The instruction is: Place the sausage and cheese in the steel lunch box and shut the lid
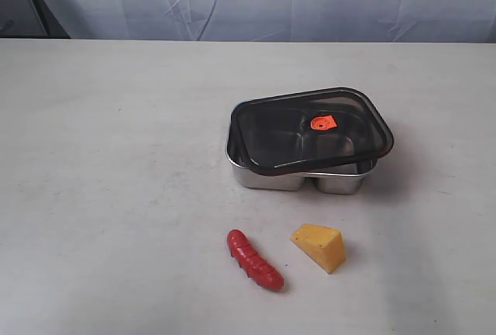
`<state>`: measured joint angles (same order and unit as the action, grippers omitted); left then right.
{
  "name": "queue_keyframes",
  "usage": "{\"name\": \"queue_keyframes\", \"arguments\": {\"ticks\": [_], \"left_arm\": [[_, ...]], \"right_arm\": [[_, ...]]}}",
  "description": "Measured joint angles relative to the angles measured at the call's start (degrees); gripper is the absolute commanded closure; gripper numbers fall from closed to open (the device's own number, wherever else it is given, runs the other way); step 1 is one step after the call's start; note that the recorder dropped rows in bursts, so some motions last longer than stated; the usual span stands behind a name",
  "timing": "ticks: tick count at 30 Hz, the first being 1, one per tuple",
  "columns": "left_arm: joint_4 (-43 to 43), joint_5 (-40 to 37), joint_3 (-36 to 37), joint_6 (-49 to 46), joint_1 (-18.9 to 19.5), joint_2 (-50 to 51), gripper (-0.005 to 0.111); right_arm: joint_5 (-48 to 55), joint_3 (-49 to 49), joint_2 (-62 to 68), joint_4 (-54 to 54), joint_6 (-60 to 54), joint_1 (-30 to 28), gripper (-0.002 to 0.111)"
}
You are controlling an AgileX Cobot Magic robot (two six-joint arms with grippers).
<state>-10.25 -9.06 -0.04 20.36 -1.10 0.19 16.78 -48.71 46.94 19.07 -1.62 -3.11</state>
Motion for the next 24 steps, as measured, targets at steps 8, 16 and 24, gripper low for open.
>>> {"name": "queue_keyframes", "arguments": {"ticks": [8, 16, 24], "left_arm": [[0.0, 0.11, 0.0, 0.0, 0.0, 0.0, 0.106], [0.0, 0.11, 0.0, 0.0, 0.0, 0.0, 0.106], [1.29, 0.17, 0.0, 0.0, 0.0, 0.0, 0.106]], "right_arm": [[15.98, -7.97, 23.01, 0.05, -3.2, 0.0, 0.082], [22.62, -11.14, 36.7, 2.84, -9.42, 0.0, 0.056], [33.73, -15.43, 47.83, 17.68, -20.81, -0.88, 0.056]]}}
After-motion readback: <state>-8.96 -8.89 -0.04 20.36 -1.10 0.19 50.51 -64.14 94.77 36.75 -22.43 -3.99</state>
